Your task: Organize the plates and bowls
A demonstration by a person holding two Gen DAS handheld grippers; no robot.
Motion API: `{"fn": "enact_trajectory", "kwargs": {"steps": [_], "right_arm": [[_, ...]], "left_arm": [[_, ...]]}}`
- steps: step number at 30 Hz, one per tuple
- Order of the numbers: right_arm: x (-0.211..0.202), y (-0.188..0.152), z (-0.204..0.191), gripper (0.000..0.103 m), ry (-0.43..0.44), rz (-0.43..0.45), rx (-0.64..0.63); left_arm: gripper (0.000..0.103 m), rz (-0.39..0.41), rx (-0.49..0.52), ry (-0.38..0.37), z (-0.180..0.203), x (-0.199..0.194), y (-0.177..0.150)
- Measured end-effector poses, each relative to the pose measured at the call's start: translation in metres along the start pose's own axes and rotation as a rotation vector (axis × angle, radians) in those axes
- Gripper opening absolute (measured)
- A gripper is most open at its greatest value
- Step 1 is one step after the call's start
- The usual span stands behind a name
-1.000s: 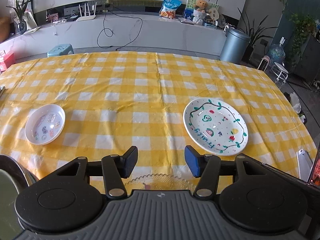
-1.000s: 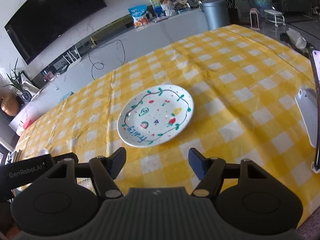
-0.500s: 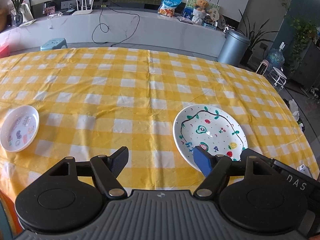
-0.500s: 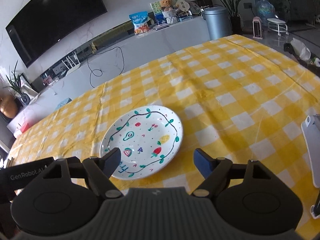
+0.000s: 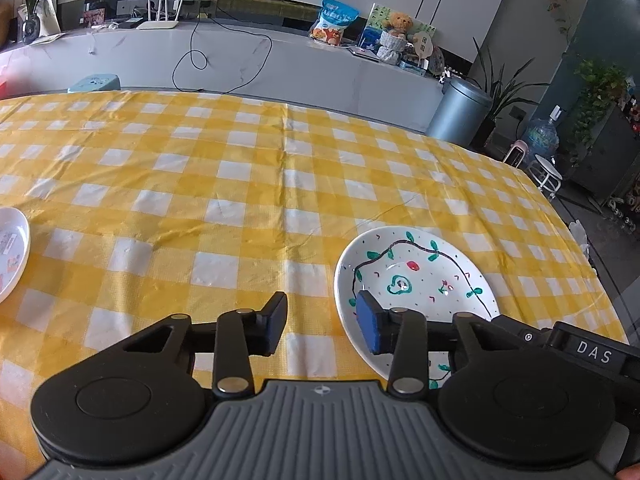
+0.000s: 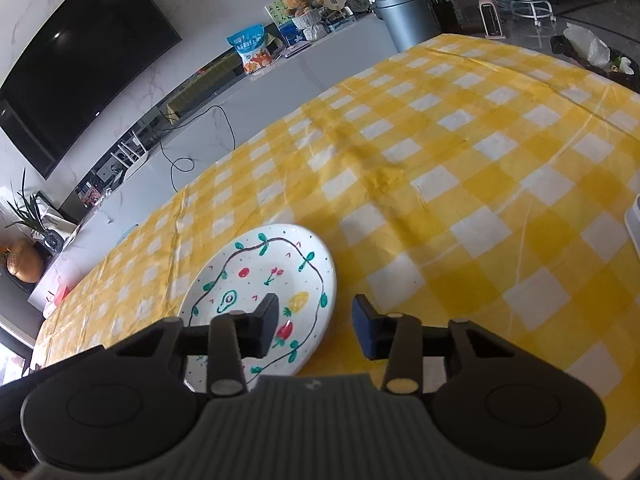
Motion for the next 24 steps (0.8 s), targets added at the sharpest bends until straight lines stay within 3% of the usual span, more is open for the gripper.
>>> {"fn": "enact_trajectory", "kwargs": {"steps": [4, 13, 19, 24], "right_arm": [[0.007, 0.002, 0.001, 0.025, -0.007, 0.006, 0.012], [0.017, 0.005, 0.003, 0.021, 0.012, 0.009, 0.016], [0.020, 0.008, 0.007, 0.008, 0.003, 0.018, 0.023], [0.020, 0.008, 0.007, 0.008, -0.002, 0.015, 0.032]], "left_arm": [[0.037, 0.012, 0.027, -0.012, 0.002, 0.008, 0.001], [0.035, 0.004, 0.022, -0.041, 0.002, 0.025, 0.001], [0.017, -0.012, 0.016, -0.092, 0.008, 0.030, 0.004], [0.016, -0.015, 0.012, -0.085, 0.009, 0.027, 0.005]]}}
Point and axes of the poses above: each gripper's, at about its wrist camera, not at the fingertips, and x roughly the way its jaws point, z to its right, y to its top, the point moved 6 cm from there along x, roughly the way its jaws point, and after that the axes turned 8 degrees about x, right-handed, at the moved point
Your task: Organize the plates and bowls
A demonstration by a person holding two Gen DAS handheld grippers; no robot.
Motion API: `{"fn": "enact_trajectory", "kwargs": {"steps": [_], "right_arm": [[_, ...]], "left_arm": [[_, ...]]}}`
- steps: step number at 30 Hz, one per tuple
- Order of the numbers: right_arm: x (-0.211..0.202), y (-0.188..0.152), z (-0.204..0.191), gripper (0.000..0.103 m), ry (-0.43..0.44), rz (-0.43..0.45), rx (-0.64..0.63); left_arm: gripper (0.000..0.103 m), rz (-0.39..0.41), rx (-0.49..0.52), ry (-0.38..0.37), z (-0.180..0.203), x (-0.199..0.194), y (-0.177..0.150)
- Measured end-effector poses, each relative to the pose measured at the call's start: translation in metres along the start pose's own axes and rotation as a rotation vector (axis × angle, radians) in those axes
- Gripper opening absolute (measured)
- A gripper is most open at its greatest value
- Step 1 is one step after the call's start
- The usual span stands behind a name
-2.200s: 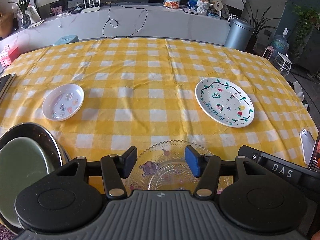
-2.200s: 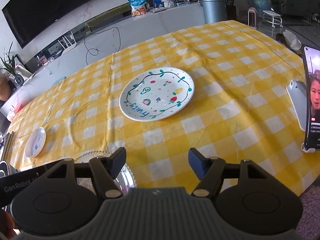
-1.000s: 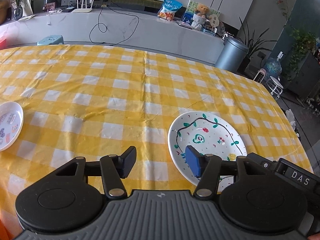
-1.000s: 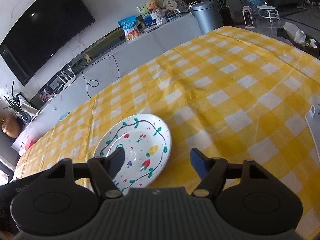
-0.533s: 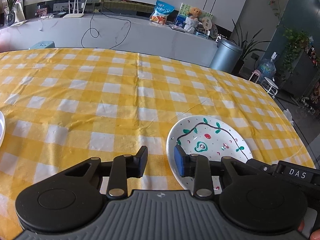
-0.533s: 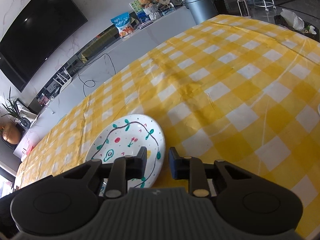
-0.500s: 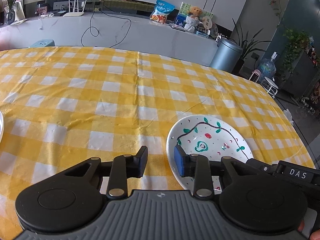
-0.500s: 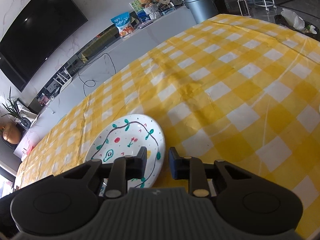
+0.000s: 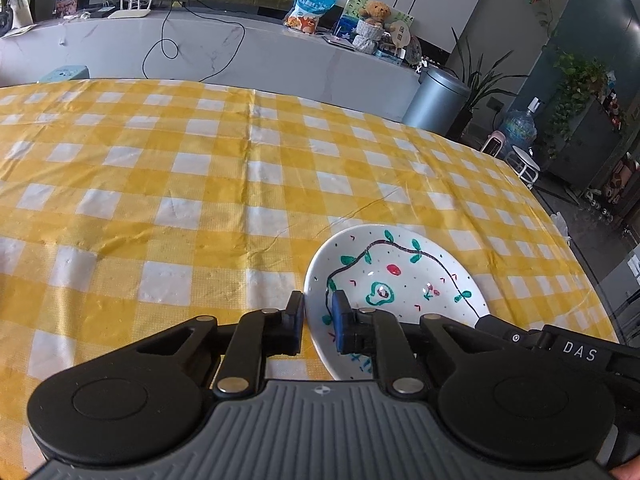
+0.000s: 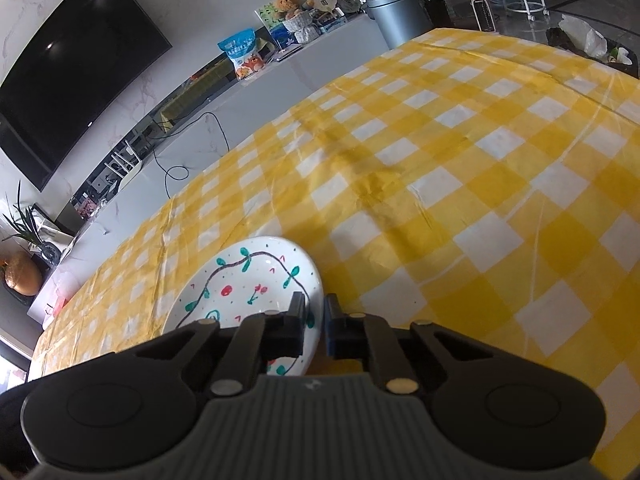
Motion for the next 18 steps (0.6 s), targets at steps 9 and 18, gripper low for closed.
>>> {"fn": "enact_trajectory", "kwargs": {"steps": [9, 18], "right_arm": [[-0.010, -0.003, -0.006, 0.008, 0.024, -0.020, 0.009], [-0.039, -0.017, -0.017, 0.008, 0.055, -0.019, -0.002]], "left_arm": [[0.016, 0.015, -0.002, 0.015, -0.003, -0.022, 0.001], [0.016, 0.029, 0.016, 0.038, -0.003, -0.060, -0.006]]}}
Point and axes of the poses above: each gripper's, at about its wrist camera, not at the fingertips, and x roughly the way its jaws point, z to its right, y to its top, the point moved 6 cm from there along x, roughly the way its jaws point, and after that the axes turned 8 degrees about x, right-handed, at the moved point
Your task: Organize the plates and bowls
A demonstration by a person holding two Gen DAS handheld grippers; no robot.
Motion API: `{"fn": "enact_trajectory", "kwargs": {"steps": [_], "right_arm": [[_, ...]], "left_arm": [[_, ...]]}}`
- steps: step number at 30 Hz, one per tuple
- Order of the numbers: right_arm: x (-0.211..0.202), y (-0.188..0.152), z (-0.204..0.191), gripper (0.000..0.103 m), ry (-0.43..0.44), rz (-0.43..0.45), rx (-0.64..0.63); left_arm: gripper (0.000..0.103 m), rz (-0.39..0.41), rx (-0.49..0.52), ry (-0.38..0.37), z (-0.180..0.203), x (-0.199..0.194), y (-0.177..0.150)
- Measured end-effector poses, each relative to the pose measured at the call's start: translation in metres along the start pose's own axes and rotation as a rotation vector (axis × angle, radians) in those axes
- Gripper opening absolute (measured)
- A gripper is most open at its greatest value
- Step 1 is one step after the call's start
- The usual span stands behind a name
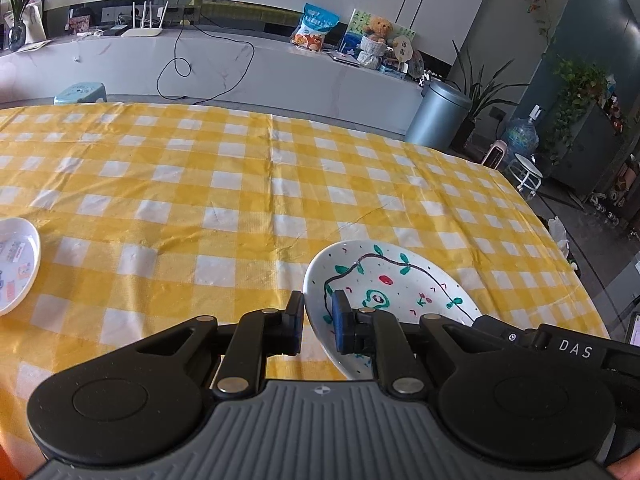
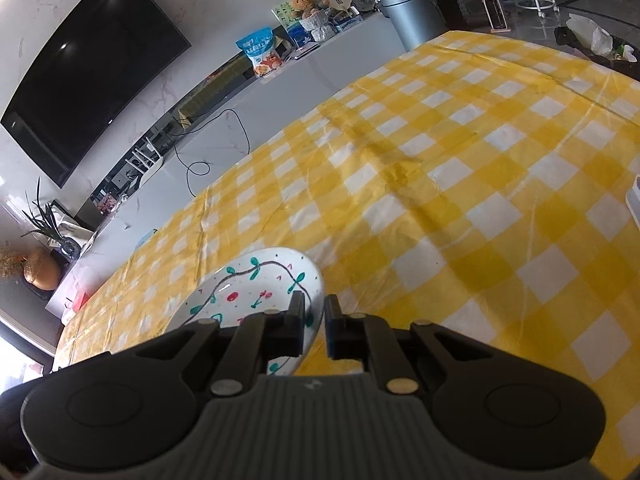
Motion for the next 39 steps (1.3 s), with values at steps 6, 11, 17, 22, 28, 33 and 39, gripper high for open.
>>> {"fn": "enact_trajectory", "kwargs": {"steps": [6, 11, 17, 22, 28, 33, 39], "right_arm": [[-0.021, -0.017, -0.006, 0.007, 0.031, -0.016, 0.004], [-0.035, -0.044, -0.015, 0.008, 0.057, -0.051, -0.014], [-0.047, -0.073, -0.026, 0.008, 0.068, -0.089, -0.052], [-0.055, -0.087, -0.034, 0.007, 0.068, -0.103, -0.102], [-0.056, -0.108, -0.046, 0.003, 0.043, -0.135, -0.180], [-0.048, -0.115, -0.036, 0.000, 0.008, -0.157, -0.178], [-0.050, -0.112, -0.040, 0.000, 0.026, -0.150, -0.182]], "left_arm": [[0.016, -0.005, -0.007, 0.011, -0.008, -0.032, -0.015], [0.016, -0.011, -0.007, 0.036, -0.021, -0.059, -0.031], [0.016, -0.027, -0.003, 0.062, -0.035, -0.085, -0.052], [0.006, -0.022, -0.005, 0.053, -0.041, -0.099, -0.062], [0.001, -0.003, 0.092, 0.017, -0.018, -0.105, -0.068], [0.001, -0.039, 0.069, 0.026, -0.027, -0.096, -0.079], [0.011, -0.055, 0.087, 0.092, -0.034, -0.098, -0.080]]}}
Point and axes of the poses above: each gripper's, at about its wrist camera, not at the fingertips, and x roughly the way its jaws point, z to its right, y to its top, the point moved 6 cm from there along x, roughly the way its jaws point, and after that the axes turned 8 degrees about x, right-handed, at the moved point
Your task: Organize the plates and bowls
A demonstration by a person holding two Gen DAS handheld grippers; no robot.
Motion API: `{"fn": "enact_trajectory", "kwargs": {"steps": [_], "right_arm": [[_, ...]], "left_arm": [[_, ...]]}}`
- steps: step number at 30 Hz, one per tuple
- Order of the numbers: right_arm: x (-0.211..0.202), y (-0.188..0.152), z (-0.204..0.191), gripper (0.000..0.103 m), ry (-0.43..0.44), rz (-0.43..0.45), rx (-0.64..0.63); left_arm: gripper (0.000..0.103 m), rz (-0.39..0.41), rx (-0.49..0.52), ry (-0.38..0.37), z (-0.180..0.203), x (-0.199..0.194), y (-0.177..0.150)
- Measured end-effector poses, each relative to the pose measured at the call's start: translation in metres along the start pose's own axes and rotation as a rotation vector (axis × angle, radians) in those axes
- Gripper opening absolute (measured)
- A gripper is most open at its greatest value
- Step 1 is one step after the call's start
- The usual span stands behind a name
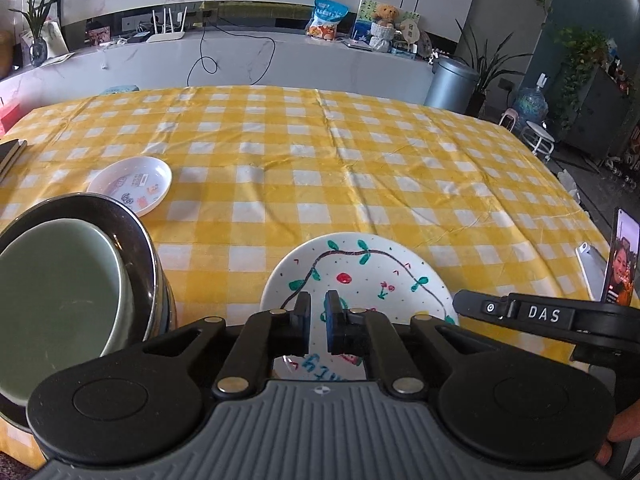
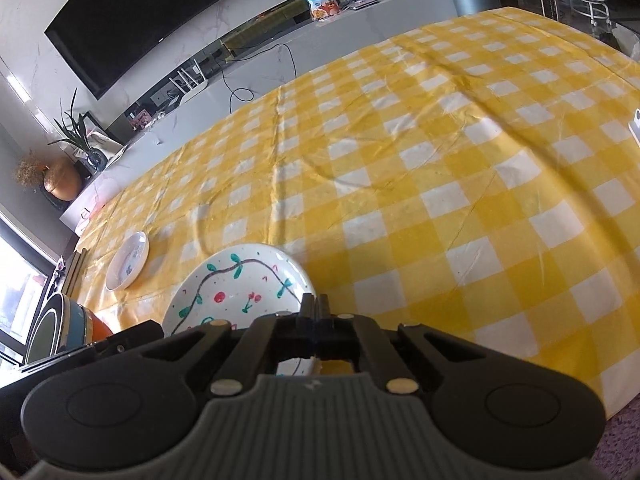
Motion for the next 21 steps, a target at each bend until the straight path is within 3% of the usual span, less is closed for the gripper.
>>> {"fn": "enact_trajectory", "kwargs": {"steps": [2, 4, 8, 14, 21], "right_arm": [[0.001, 0.001, -0.004, 0.003, 0.006, 0.002, -0.015], [0.003, 0.003, -0.006, 0.006, 0.003, 0.007, -0.026], [0.011, 0.011, -0.007, 0.026, 0.001, 0.013, -0.040], [0.025, 0.019, -0.004, 0.025, 0.016, -0.009, -0.031], [0.032, 0.017, -0.006, 0.012, 0.051, -0.030, -0.017]], "left_arm": [[0.023, -0.017, 0.005, 0.020, -0.001, 0.002, -0.002], [0.026, -0.041, 0.014, 0.035, -0.002, 0.004, -0.003], [0.029, -0.080, 0.026, 0.040, -0.002, 0.004, -0.007], [0.047, -0.108, 0.026, 0.027, 0.002, 0.002, -0.017], [0.047, -0.130, -0.049, -0.026, -0.004, -0.009, -0.034]]}}
Point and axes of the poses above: each gripper's, at about its wrist camera, not at the fingertips, and x roughly the way its jaws point, z to its right, y to its top, the point moved 6 cm from there along x, roughly the way its jaws point, and after that the axes turned 8 degrees about x, right-handed, at the moved point
